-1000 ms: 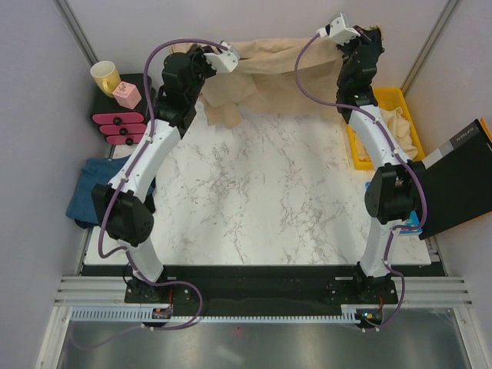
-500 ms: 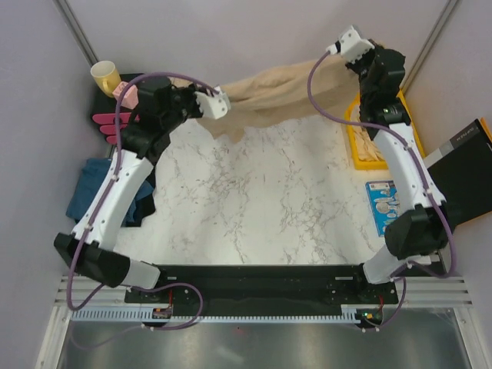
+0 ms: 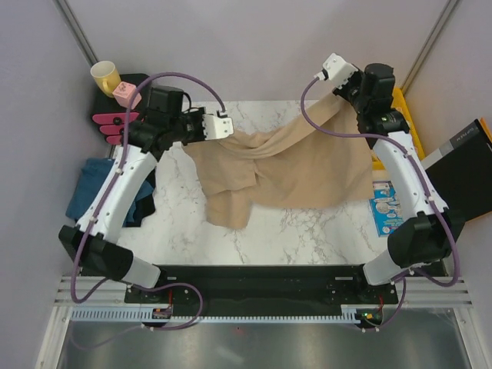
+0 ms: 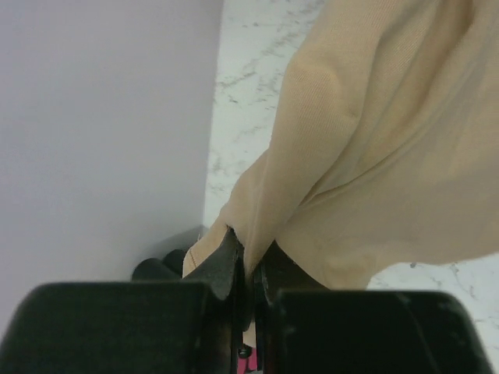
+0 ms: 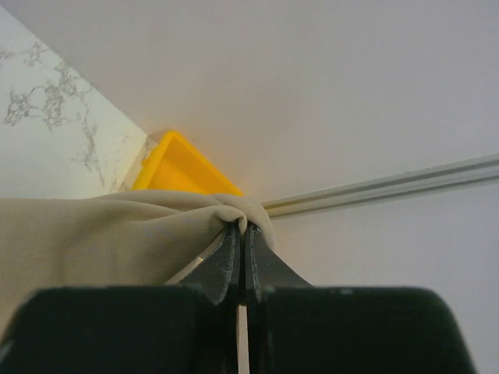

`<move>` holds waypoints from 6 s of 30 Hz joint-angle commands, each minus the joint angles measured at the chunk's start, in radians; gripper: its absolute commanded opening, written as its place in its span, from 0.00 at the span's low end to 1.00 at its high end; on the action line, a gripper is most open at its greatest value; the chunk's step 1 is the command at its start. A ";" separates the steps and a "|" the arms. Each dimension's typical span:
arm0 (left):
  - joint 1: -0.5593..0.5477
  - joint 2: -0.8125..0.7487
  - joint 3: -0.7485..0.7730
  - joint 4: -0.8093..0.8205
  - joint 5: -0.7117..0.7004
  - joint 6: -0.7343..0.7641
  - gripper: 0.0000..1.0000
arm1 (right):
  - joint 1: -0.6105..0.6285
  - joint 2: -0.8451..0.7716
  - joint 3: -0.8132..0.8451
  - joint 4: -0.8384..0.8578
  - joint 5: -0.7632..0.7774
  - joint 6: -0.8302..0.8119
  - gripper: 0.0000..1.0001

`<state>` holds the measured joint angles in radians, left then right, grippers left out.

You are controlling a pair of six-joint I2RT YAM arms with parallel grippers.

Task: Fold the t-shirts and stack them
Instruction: Flatten the tshirt out

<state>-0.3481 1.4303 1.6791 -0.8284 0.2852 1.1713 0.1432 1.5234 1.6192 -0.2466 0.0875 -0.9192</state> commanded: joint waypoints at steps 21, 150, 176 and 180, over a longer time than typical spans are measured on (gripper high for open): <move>0.031 0.101 -0.398 0.499 -0.237 -0.208 0.94 | 0.088 0.241 -0.079 0.032 0.185 -0.007 0.00; -0.066 0.364 -0.598 0.442 0.077 0.108 0.37 | 0.088 0.403 0.111 0.052 0.215 -0.053 0.00; -0.066 0.305 -0.500 0.500 -0.049 0.022 0.02 | 0.087 0.388 0.087 0.059 0.224 -0.058 0.00; -0.055 0.249 -0.348 0.544 -0.156 -0.036 0.02 | 0.085 0.376 0.085 0.099 0.244 -0.076 0.00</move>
<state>-0.4137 1.7912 1.1500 -0.3737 0.2363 1.2251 0.2310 1.9274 1.6875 -0.2237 0.2935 -0.9764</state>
